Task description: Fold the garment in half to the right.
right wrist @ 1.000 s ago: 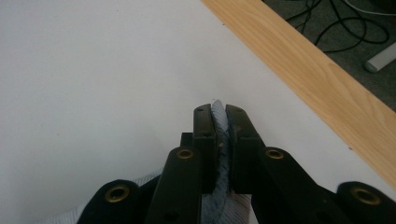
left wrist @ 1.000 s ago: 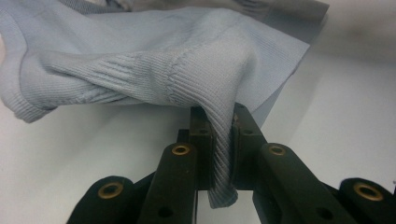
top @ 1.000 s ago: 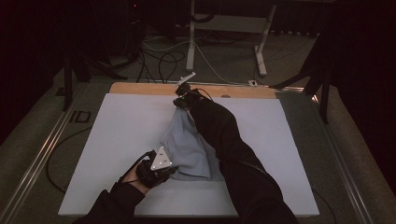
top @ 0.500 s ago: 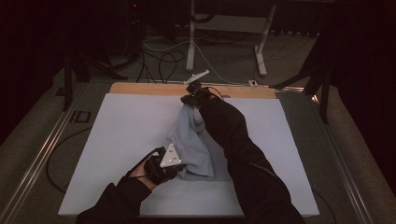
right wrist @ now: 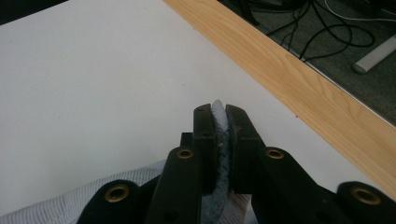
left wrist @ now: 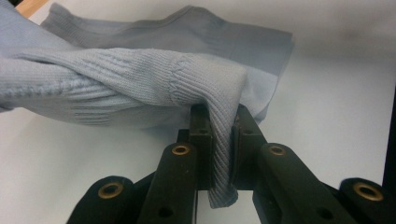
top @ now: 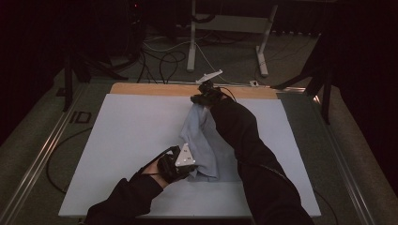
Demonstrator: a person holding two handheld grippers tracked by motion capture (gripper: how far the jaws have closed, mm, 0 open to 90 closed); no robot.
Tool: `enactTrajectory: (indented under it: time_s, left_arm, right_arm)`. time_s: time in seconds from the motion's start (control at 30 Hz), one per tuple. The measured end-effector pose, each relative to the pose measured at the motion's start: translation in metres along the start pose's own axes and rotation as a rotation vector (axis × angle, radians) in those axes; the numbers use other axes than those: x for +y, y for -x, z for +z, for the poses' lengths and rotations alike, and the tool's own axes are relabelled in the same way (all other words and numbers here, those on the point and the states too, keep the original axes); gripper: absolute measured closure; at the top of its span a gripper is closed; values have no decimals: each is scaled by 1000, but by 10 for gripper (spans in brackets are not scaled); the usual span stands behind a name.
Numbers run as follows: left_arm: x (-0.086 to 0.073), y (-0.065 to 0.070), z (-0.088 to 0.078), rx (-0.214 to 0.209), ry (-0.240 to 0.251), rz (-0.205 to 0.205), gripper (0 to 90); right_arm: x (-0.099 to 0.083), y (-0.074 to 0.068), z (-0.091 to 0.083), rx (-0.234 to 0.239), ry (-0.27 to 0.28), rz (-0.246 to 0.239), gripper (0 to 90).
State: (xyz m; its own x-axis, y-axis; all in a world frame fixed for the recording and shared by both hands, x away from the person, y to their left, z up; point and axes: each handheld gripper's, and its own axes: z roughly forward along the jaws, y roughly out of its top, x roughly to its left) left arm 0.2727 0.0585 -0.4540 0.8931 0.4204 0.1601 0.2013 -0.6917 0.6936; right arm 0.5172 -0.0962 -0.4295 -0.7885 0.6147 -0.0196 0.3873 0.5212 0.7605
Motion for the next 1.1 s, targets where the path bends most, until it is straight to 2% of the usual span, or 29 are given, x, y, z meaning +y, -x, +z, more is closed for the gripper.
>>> enactTrajectory:
  time_s: [0.1, 0.3, 0.67, 0.73, 0.8, 0.97, 1.1]
  left_arm:
    - [7, 3, 4, -5, -3, 26, 837]
    - [15, 6, 9, -14, -5, 48, 837]
    - [30, 11, 25, -42, -4, 118, 836]
    - [32, 13, 29, -49, -7, 122, 835]
    - [36, 15, 36, -55, -9, 145, 835]
    - [41, 18, 48, -66, -7, 159, 834]
    - [46, 20, 59, -70, -24, 185, 834]
  right_arm:
    - [-5, 4, -5, -4, 2, 4, 844]
    - [-11, 10, -11, -6, 10, 9, 843]
    - [-25, 22, -18, 16, 27, 22, 843]
    - [-27, 24, -19, 17, 32, 31, 842]
    - [-29, 28, -20, 21, 36, 39, 842]
    - [-34, 33, -18, 24, 40, 51, 841]
    - [-38, 36, -16, 29, 41, 60, 840]
